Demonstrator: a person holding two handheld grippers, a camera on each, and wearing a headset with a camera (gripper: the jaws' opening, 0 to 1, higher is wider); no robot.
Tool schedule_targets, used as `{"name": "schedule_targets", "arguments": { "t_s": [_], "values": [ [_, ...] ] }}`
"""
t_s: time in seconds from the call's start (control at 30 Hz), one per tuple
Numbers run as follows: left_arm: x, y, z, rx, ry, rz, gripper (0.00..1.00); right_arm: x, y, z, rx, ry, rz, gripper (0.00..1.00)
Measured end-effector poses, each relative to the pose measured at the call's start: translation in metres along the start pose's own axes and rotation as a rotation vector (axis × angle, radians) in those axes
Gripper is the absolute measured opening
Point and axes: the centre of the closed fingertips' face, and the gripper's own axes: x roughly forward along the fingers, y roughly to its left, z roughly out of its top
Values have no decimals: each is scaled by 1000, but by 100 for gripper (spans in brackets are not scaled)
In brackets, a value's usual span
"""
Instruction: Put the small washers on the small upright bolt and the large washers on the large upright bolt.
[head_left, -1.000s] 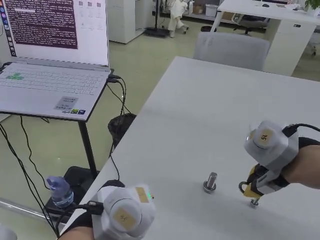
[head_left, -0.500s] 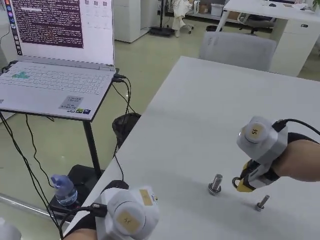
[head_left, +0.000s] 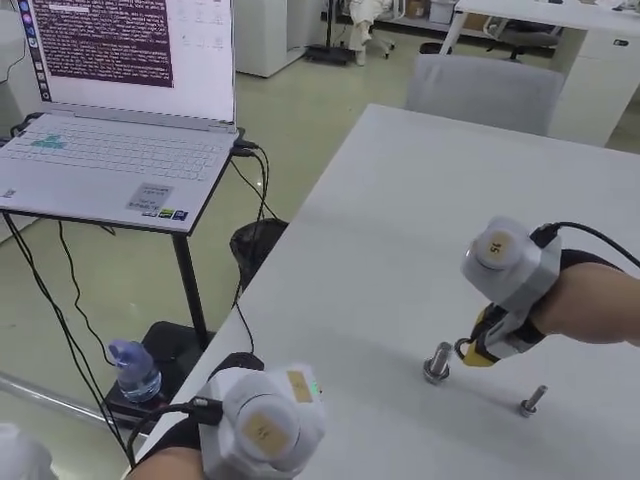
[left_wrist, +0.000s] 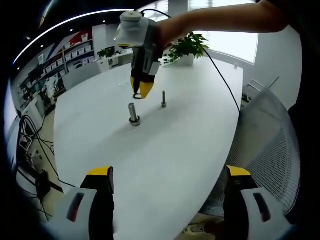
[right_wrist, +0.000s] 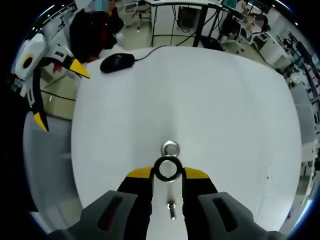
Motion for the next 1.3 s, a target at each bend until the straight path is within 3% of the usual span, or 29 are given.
{"name": "schedule_targets", "arguments": {
  "t_s": [0.5,0.87,1.3],
  "values": [
    [-1,2,-3,-5,4,-4,90,22,-5,16,-21,19,5,22],
    [-1,0,-6,-6,12,-14,88,37,-6,12,-15,43,14,22],
    [0,-3,-9,-10,16,-21,88,66,-5,1,-7,73,17,22]
  ]
}}
